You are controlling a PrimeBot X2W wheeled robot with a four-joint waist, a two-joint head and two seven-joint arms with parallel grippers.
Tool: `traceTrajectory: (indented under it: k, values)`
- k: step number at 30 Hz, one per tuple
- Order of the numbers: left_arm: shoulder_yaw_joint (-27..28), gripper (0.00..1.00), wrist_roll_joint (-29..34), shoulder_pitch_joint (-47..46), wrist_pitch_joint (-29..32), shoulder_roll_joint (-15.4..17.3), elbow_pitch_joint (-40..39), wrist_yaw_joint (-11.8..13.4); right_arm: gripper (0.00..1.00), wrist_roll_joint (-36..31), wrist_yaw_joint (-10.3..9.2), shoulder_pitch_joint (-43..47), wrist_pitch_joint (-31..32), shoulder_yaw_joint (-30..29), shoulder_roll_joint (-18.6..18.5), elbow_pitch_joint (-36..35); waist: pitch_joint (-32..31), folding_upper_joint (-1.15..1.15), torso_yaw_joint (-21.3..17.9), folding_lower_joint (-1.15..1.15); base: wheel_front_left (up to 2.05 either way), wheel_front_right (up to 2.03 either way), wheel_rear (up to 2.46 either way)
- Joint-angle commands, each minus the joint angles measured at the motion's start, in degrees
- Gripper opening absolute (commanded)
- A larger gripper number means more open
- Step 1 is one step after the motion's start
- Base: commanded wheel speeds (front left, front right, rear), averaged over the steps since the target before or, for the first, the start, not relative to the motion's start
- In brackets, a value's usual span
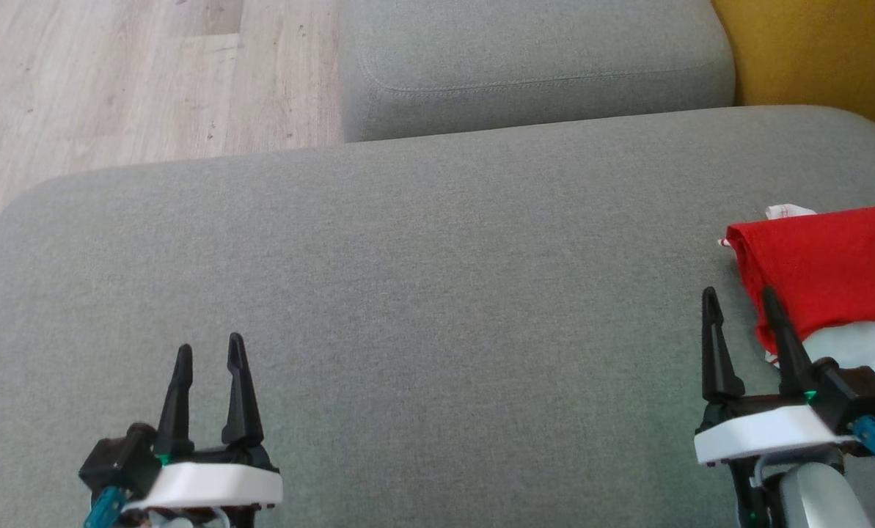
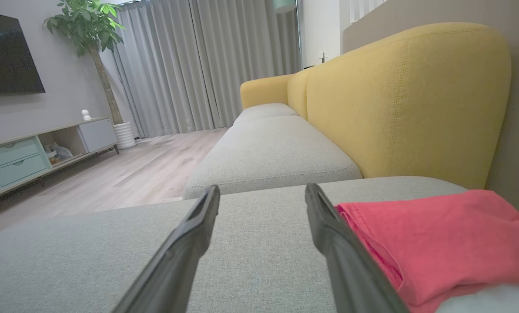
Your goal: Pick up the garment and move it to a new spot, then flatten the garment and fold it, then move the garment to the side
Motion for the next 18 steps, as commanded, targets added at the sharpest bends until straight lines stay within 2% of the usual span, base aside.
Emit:
traceTrajectory:
  k: [1, 9, 10, 13, 18]
  values:
    - [1.66, 1.0, -0.13, -1.56, -0.3, 0.18, -1.44, 0.03, 1.0, 0.22, -0.04, -1.09, -0.63, 1.46, -0.37, -2.06, 0.0, 0.0, 0.02, 0.0, 0.0, 0.0, 0.0]
    - [2.14, 1.0, -0.71, -1.65, -0.3, 0.18, -0.68, 0.51, 1.0, 0.7, -0.04, -1.08, -0.63, 1.72, -0.37, -1.9, -0.38, 0.0, 0.2, 0.0, 0.0, 0.0, 0.0]
    - [0.14, 0.0, -0.49, 0.0, 0.0, 0.0, 1.02, 0.56, 0.0, 0.51, 0.0, 0.0, 0.0, 0.3, 0.0, 0.02, -0.39, 0.0, 0.2, 0.0, 0.0, 0.0, 0.0]
    - [0.01, 0.0, -0.57, 0.59, 0.04, -0.04, 3.6, 0.54, 0.0, 0.54, 0.0, 0.61, 0.1, 0.39, 0.03, 2.64, -0.4, 0.0, 0.2, 0.0, 0.0, 0.0, 0.0]
    - [0.58, 0.0, -3.25, 0.25, 0.96, -0.03, 3.54, 0.42, 0.0, 3.86, 0.0, 0.33, 0.97, 0.12, 0.02, 2.64, -0.33, 0.0, 0.23, 0.0, 0.0, 0.0, 0.0]
